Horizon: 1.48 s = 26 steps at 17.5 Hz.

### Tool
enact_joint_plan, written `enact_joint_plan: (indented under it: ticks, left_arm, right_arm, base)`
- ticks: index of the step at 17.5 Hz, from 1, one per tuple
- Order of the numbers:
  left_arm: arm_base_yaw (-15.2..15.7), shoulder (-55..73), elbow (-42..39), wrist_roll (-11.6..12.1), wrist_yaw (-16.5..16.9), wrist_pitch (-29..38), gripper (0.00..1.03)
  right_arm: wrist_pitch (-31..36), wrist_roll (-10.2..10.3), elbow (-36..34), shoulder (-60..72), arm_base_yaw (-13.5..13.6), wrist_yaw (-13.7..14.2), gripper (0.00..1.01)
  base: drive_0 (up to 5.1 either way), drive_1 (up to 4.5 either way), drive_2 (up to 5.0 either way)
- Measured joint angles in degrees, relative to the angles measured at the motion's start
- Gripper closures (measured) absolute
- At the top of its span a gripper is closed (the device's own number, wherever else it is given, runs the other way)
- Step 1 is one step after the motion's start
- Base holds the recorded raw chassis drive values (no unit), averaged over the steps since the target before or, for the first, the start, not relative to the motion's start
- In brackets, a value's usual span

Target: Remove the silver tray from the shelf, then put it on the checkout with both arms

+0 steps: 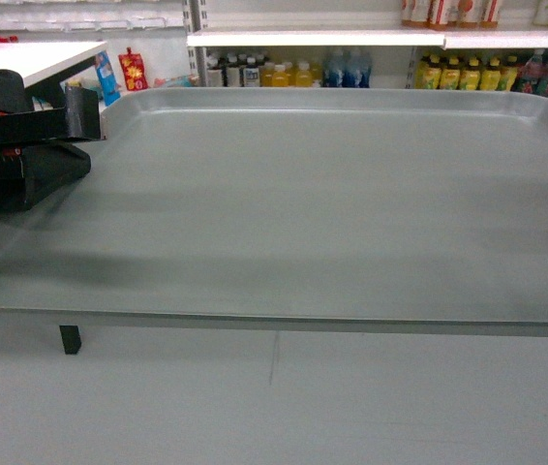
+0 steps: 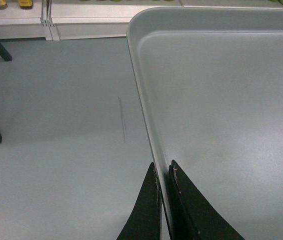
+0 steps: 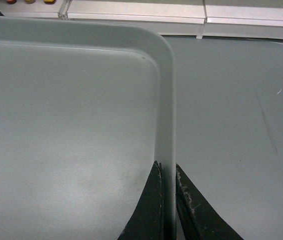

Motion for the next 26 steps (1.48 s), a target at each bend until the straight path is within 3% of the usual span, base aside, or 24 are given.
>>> enact_joint_plan:
  ticks: [26]
  left_arm:
    - [0.04,0.09,0.02,0.09,0.0,-0.2,1.0]
  right_arm:
    - [0.0,0.0,0.0,0.28,0.02,0.0,0.98]
  base:
    - [-4.9,2.44,2.4]
